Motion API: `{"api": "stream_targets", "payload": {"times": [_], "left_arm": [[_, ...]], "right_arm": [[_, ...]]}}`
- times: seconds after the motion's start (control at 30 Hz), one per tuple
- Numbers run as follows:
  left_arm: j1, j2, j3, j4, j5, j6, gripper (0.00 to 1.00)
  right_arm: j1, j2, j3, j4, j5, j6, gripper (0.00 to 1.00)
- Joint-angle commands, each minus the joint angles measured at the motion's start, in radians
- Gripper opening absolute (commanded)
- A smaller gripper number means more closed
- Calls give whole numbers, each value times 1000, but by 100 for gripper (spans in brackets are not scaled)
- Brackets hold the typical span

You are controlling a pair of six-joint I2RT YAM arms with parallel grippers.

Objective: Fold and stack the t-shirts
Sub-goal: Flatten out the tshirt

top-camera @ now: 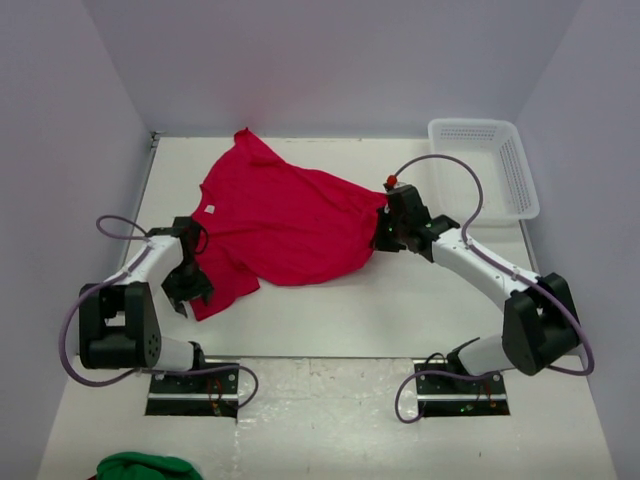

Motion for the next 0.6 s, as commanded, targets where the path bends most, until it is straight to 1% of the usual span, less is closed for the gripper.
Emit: {"api": "stream_targets", "payload": {"times": [0.0,0.07,0.2,0.3,0.4,0.43,0.47,0.5,0.53,0.57], "left_arm": [[45,24,-13,14,23,26,56],[43,44,-22,40,53,25,55],[46,71,-30,78,68,14,54],[48,103,-30,104,106,14,50],[48,129,-24,114,87,23,46],[46,137,-22,114,85,25,43],[48,140,-21,115,88,25,35],[48,142,-21,121,90,25,29],[48,146,-21,124,91,25,20],[48,152,-21,127,90,25,16]], "right_arm": [[-3,-41,-8,26,-21,-13,0],[-4,-46,-8,27,-18,-13,0],[-7,-56,-5,27,-25,-13,0],[-9,-58,-3,27,-24,-14,0],[-12,-59,0,27,-25,-13,0],[-12,-62,-2,26,-24,-13,0],[-12,-62,0,27,-24,-13,0],[-12,-61,0,26,-22,-13,0],[-12,-59,0,26,-22,-13,0],[-15,-58,1,26,-21,-11,0]]}}
